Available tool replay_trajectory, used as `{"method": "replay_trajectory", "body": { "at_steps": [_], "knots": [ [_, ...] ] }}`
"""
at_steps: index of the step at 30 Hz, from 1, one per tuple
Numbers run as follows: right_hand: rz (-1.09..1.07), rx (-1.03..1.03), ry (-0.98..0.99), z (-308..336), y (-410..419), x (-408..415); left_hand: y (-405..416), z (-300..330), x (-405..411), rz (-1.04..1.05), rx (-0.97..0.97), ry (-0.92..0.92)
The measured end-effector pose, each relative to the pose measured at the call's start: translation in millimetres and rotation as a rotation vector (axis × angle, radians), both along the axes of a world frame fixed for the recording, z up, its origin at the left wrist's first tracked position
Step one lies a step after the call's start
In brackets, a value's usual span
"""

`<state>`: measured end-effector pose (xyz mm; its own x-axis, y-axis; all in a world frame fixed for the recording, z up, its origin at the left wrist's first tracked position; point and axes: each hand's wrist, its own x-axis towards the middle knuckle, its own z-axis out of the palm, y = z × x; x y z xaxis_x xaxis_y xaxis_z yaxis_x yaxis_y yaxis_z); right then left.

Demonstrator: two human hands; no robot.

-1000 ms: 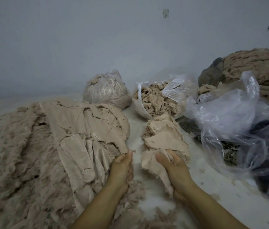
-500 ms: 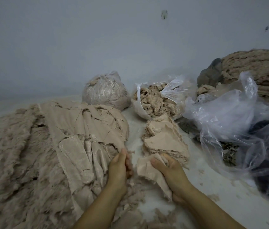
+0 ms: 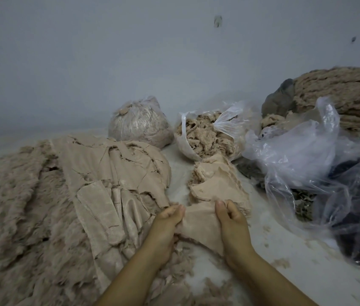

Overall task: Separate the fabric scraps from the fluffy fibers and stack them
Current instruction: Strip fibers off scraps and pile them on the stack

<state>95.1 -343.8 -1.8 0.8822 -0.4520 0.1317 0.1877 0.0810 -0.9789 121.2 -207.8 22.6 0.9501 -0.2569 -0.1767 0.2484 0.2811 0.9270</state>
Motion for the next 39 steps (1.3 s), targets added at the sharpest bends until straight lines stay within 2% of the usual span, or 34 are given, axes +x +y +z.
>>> {"method": "replay_trajectory", "body": {
  "at_steps": [4, 6, 10, 13, 15, 19, 21, 23, 25, 27, 29, 31, 33, 35, 37, 39],
  "knots": [
    [-0.119, 0.038, -0.044, -0.3, -5.1, 3.7, -2.9, 2.7, -4.8, -0.019, -0.099, -0.062],
    [-0.142, 0.028, -0.044, 1.2, -8.4, 4.4, -4.7, 2.9, -6.1, 0.019, -0.09, -0.066],
    [-0.227, -0.029, -0.035, 13.6, -26.6, 20.5, -11.5, 7.1, 10.4, 0.13, 0.141, -0.163],
    [-0.3, -0.159, 0.001, 32.1, -46.3, 45.7, -26.1, 20.7, 37.1, 0.187, 0.315, -0.326],
    [-0.282, -0.217, 0.027, 43.5, -57.4, 62.0, -38.0, 28.4, 53.6, 0.183, 0.378, -0.368],
    [-0.202, -0.373, 0.234, 50.5, -74.8, 84.0, -51.0, 34.2, 75.2, 0.123, 0.369, -0.205],
    [-0.258, -0.546, 0.361, 46.8, -79.1, 80.6, -51.1, 36.4, 73.9, 0.132, 0.398, -0.141],
    [-0.326, -0.671, 0.255, 35.3, -73.3, 64.2, -42.4, 28.9, 71.0, 0.113, 0.458, -0.142],
    [-0.247, -0.695, 0.052, 20.0, -59.0, 42.3, -25.7, 15.6, 65.2, 0.019, 0.549, -0.229],
    [0.027, -0.79, -0.02, 3.9, -42.1, 22.1, -7.4, 2.8, 59.8, -0.173, 0.77, -0.392],
    [0.354, -1.058, -0.017, -10.4, -26.8, 11.2, 5.2, -3.7, 53.1, -0.387, 1.062, -0.563],
    [0.512, -1.256, -0.018, -13.7, -18.5, 5.0, 13.9, -4.0, 46.6, -0.459, 1.19, -0.678],
    [0.543, -1.163, 0.001, -7.5, -21.6, -2.4, 23.4, 3.8, 39.5, -0.513, 1.165, -0.713],
    [0.524, -1.054, 0.104, 0.2, -32.4, -11.8, 34.9, 16.8, 31.2, -0.693, 1.162, -0.711],
    [0.478, -1.027, 0.178, 1.0, -41.1, -17.1, 45.7, 29.0, 23.4, -0.885, 1.201, -0.686],
    [0.415, -1.009, 0.153, -0.7, -38.6, -19.0, 53.8, 35.0, 20.1, -0.965, 1.248, -0.724]
  ]
}}
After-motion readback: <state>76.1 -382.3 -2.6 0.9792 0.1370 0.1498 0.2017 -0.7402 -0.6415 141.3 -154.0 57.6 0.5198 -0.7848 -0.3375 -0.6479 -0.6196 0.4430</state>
